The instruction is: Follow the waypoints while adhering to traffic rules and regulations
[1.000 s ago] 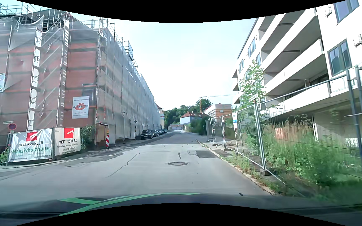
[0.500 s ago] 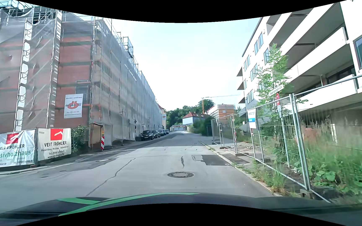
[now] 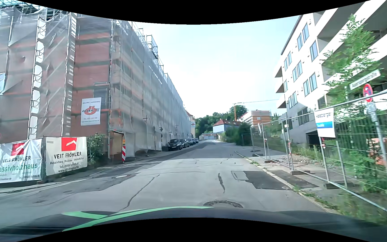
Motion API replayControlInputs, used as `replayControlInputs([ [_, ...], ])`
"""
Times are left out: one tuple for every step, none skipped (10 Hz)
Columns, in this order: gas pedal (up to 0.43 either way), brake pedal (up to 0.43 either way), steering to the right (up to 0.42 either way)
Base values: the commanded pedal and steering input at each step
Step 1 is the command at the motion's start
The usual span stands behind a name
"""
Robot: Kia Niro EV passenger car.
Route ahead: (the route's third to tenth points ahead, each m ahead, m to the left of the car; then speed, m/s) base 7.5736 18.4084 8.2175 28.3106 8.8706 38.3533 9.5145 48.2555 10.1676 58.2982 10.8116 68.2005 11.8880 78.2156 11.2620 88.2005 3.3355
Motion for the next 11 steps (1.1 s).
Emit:
replayControlInputs([
  [0.197,0.0,-0.451],
  [0.209,0.0,-0.506],
  [0.228,0.0,-0.548],
  [0.26,0.0,-0.597],
  [0.268,0.0,-0.635],
  [0.268,0.0,-0.671],
  [0.268,0.0,-0.695],
  [0.28,0.0,-0.703],
  [0.299,0.0,-0.701],
  [0.311,0.0,-0.691],
  [0.311,0.0,-0.675],
])
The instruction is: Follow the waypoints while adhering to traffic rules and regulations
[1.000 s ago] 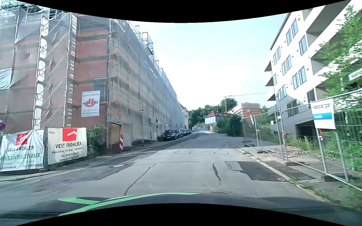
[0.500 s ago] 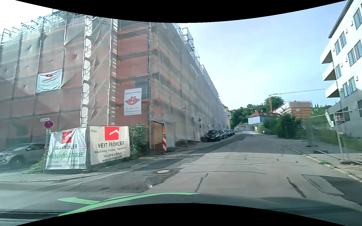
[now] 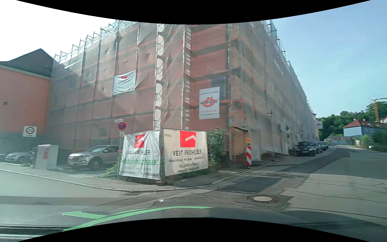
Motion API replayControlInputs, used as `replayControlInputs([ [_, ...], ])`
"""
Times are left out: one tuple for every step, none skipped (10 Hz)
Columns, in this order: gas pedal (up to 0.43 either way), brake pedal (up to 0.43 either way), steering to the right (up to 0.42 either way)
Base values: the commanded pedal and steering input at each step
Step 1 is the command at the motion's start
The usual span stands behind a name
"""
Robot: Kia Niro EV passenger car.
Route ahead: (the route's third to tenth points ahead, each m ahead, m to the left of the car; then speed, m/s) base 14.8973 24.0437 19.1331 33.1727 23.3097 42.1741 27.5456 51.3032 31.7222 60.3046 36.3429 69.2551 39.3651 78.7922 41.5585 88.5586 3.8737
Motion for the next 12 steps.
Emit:
replayControlInputs([
  [0.311,0.0,-0.661],
  [0.311,0.0,-0.644],
  [0.311,0.0,-0.617],
  [0.311,0.0,-0.588],
  [0.311,0.0,-0.551],
  [0.311,0.0,-0.514],
  [0.311,0.0,-0.491],
  [0.311,0.0,-0.46],
  [0.311,0.0,-0.427],
  [0.311,0.0,-0.394],
  [0.311,0.0,-0.366],
  [0.299,0.0,-0.332],
])
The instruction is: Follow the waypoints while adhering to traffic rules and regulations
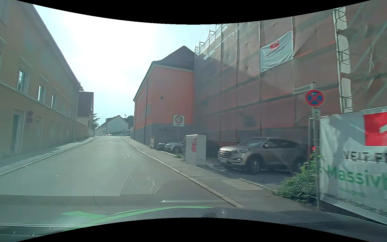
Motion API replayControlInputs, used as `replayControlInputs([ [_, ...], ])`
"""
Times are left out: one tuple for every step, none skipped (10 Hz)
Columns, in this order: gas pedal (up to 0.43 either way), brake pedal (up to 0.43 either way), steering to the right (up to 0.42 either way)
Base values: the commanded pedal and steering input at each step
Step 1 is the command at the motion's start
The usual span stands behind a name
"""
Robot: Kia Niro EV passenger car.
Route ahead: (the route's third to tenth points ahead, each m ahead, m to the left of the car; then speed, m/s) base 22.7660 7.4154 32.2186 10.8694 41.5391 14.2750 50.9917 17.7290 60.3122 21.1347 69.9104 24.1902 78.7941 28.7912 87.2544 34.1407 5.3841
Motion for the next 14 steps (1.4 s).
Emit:
replayControlInputs([
  [0.299,0.0,-0.295],
  [0.299,0.0,-0.266],
  [0.299,0.0,-0.235],
  [0.299,0.0,-0.212],
  [0.299,0.0,-0.193],
  [0.299,0.0,-0.175],
  [0.299,0.0,-0.161],
  [0.299,0.0,-0.146],
  [0.299,0.0,-0.132],
  [0.299,0.0,-0.118],
  [0.287,0.0,-0.103],
  [0.287,0.0,-0.085],
  [0.287,0.0,-0.073],
  [0.287,0.0,-0.059],
])
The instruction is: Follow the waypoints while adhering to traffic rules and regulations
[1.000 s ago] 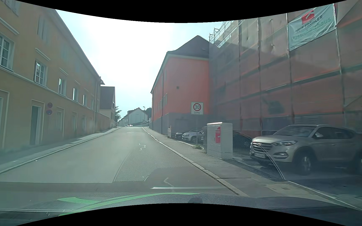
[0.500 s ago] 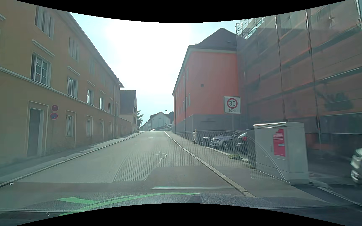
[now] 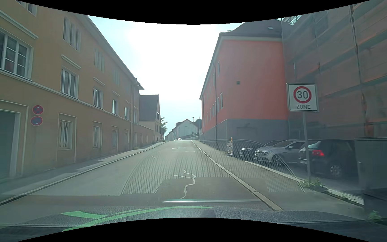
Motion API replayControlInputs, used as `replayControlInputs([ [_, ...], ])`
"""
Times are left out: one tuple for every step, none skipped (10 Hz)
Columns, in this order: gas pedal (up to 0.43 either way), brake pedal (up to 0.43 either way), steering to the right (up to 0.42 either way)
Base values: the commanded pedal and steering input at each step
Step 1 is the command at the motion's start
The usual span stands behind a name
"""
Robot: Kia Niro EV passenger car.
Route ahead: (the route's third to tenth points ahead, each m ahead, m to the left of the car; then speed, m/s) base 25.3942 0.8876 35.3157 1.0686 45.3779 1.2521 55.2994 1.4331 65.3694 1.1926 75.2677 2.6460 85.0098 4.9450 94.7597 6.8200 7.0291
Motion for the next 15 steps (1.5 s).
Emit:
replayControlInputs([
  [0.287,0.0,-0.048],
  [0.287,0.0,-0.04],
  [0.287,0.0,-0.031],
  [0.287,0.0,-0.024],
  [0.28,0.0,-0.016],
  [0.248,0.0,-0.009],
  [0.228,0.0,-0.001],
  [0.228,0.0,0.002],
  [0.228,0.0,0.002],
  [0.228,0.0,0.002],
  [0.228,0.0,0.002],
  [0.197,0.0,0.002],
  [0.177,0.0,0.001],
  [0.177,0.0,0.002],
  [0.177,0.0,0.002],
])
